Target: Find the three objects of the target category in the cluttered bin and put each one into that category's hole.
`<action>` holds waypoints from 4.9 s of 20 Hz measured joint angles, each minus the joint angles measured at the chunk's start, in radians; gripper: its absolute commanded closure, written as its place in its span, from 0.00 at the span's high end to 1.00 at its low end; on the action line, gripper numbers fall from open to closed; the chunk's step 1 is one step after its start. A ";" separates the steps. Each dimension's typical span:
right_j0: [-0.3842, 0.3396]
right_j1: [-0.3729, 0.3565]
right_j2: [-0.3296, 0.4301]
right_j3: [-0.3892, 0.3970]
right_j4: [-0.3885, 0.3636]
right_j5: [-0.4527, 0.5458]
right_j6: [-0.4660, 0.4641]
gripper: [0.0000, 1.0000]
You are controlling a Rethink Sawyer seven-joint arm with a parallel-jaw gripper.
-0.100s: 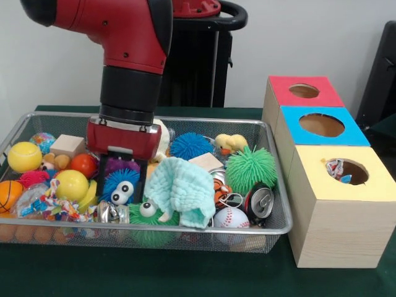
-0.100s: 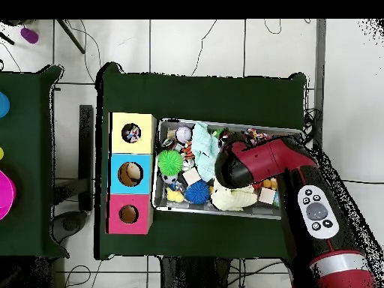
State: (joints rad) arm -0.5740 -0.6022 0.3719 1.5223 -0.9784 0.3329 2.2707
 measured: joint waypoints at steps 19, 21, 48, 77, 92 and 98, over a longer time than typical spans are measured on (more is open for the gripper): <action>-0.087 0.077 0.045 0.002 -0.079 0.000 -0.023 1.00; -0.102 0.078 0.049 0.002 -0.084 0.000 -0.035 1.00; -0.115 0.068 0.082 0.008 -0.108 0.000 -0.105 1.00; -0.259 -0.033 0.213 0.064 0.000 0.106 -0.423 1.00; -0.174 0.043 0.122 0.105 -0.039 -0.055 -0.423 1.00; -0.217 0.045 0.125 0.127 -0.030 -0.055 -0.423 1.00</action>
State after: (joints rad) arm -0.7908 -0.5570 0.4968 1.6488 -1.0084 0.2783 1.8479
